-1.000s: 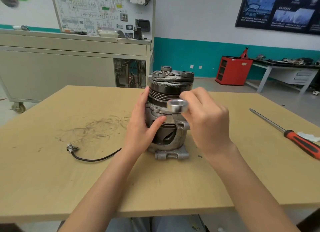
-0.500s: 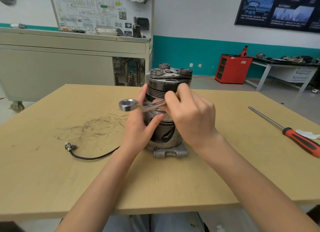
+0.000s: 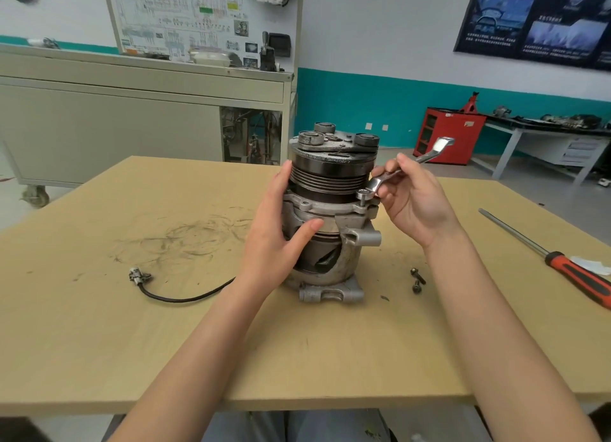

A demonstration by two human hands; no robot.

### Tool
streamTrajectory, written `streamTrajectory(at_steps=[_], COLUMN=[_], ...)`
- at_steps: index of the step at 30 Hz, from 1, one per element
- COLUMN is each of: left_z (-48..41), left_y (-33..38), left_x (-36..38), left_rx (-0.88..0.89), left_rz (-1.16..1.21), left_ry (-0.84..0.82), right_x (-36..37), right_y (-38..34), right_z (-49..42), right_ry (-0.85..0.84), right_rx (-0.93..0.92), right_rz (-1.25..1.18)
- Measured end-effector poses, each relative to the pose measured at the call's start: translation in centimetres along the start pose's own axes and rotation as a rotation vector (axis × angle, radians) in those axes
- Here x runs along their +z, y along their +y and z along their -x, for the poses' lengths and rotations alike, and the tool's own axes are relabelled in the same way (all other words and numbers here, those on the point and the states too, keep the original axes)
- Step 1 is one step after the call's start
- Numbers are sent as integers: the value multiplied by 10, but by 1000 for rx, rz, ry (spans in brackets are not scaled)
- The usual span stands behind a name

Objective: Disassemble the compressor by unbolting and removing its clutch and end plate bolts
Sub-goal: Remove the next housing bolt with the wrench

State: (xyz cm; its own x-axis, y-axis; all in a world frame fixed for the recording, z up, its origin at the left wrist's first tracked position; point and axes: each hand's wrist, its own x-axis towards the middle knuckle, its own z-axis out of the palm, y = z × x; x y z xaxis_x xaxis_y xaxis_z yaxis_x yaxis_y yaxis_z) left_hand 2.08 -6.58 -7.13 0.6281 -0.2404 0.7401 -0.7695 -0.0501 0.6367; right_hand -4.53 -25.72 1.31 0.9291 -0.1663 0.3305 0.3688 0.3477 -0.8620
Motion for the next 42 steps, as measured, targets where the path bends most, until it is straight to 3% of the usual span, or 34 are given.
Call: streamTrajectory(at_steps=[4, 8, 15, 25, 30, 32, 35, 37, 42], left_z=[1, 0, 0, -2, -2, -1, -1, -1, 0], left_y=[1, 1, -2, 0, 0, -2, -2, 0, 2], left_x=[0, 0, 1, 1, 1, 1, 1, 0, 0], left_rx=[-16, -5, 0, 4, 26, 33, 16, 10, -6], left_rz=[14, 3, 26, 25, 88, 30, -4, -3, -3], left_ry=[-13, -5, -4, -14, -14, 3, 7, 3, -8], right_x=[4, 23, 60, 76, 61, 48, 28, 14, -8], right_y=[-9, -24, -12, 20, 24, 23, 17, 11, 1], right_z=[5, 19, 34, 41, 42, 43, 42, 32, -2], right_ry=[98, 281, 194, 244, 226, 158, 125, 121, -85], right_rx=[-164, -512, -1016, -1330, -1452, -1389, -834, -486, -79], right_rz=[83, 530, 1431, 1955, 1818, 1576, 745, 332, 72])
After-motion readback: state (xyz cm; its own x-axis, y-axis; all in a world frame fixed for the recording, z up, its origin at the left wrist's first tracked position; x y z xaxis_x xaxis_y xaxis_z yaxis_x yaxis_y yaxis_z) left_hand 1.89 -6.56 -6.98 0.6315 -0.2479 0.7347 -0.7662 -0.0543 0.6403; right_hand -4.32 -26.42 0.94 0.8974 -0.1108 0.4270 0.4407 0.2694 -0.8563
